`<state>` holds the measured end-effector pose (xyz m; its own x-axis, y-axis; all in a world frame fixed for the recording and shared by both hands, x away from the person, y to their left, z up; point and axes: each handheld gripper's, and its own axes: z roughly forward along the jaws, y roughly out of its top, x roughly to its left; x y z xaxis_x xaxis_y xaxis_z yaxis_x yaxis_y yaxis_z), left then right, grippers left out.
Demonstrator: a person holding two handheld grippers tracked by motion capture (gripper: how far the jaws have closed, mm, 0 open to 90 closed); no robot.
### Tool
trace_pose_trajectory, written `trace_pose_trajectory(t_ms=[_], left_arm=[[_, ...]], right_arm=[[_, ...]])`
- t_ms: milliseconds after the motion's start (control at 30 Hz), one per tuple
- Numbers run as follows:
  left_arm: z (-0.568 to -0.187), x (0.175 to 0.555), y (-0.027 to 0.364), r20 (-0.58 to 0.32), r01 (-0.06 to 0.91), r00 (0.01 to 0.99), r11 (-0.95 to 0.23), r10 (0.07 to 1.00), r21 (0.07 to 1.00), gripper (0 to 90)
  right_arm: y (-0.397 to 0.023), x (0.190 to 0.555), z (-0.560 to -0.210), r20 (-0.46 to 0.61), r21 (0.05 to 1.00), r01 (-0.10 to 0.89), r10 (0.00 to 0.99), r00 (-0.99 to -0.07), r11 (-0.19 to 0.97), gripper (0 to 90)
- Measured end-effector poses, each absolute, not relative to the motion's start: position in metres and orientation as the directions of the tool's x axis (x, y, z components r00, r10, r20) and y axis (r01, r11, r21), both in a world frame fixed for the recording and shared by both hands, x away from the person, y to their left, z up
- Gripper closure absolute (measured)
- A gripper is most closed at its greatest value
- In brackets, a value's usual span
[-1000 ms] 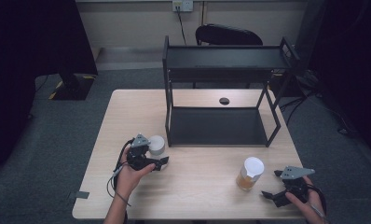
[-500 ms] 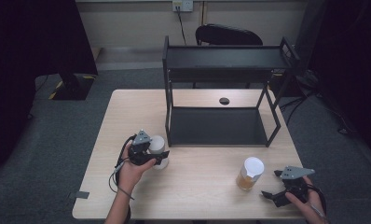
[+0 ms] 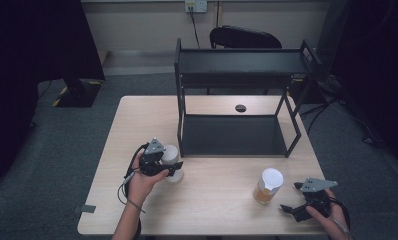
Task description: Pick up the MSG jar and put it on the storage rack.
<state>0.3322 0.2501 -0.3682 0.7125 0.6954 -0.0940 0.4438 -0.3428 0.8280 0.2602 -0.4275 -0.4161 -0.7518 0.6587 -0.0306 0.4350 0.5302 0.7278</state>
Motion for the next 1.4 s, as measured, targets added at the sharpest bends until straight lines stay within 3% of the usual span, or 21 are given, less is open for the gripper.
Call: trace_pose_trajectory(t_ms=[1400], left_arm=[[-0.32, 0.379, 0.193, -0.105, 0.397, 0.818, -0.423, 0.565, 0.814, 34.9]], right_arm=[[-0.427, 0.26, -0.416, -0.031, 0.727, 0.435, 0.659, -0.752, 0.531, 0.0]])
